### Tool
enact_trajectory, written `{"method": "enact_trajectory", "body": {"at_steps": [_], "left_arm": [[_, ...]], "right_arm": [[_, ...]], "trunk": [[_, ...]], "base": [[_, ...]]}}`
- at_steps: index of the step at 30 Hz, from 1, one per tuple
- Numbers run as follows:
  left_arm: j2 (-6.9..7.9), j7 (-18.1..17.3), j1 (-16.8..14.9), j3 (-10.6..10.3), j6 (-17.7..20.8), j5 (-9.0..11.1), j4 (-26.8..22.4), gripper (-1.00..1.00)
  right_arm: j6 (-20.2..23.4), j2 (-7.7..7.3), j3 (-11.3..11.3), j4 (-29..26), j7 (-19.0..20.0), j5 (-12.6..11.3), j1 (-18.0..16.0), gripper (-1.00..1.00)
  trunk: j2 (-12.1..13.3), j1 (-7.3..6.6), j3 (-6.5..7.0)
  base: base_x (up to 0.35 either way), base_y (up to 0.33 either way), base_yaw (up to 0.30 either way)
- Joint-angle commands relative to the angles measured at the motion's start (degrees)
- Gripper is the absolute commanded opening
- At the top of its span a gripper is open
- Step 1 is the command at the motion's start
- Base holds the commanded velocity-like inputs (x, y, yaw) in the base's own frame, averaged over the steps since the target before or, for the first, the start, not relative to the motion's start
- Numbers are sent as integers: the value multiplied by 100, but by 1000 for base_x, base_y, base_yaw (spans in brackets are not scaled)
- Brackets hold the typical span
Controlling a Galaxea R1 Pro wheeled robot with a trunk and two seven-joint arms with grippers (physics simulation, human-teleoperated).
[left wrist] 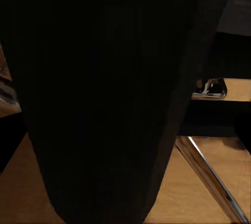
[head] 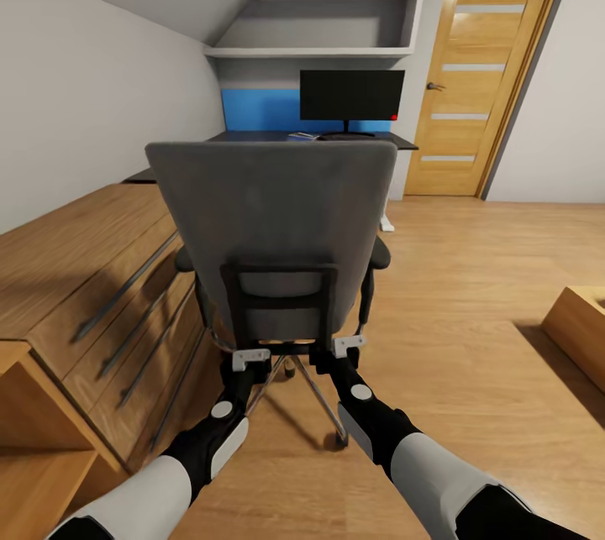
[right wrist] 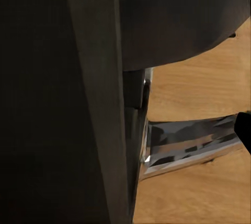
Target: In the bedroom, organize the workspace by keeping the computer under the desk, ensuring the monitor is on the desk, placing the keyboard on the desk next to the monitor, placing the mouse on the desk next to the keyboard, moving the folder from the swivel chair onto the desk next to the mouse, stacking the notebook on top of the folder with the pen on top of the notebook, and positioning the swivel chair next to the desk.
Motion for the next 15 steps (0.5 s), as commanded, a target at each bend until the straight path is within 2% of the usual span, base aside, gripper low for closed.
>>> {"method": "enact_trajectory", "body": {"at_steps": [1, 15], "left_arm": [[2, 42, -6, -49, -26, 43, 6, 100], [-1, 27, -6, -49, -27, 43, 8, 100]], "right_arm": [[-21, 0, 62, 4, -35, -34, -7, 100], [-101, 0, 62, 4, -32, -34, -7, 100]], "trunk": [[-2, 2, -5], [-2, 2, -1]], "base": [[288, 0, 0], [305, 0, -7]]}}
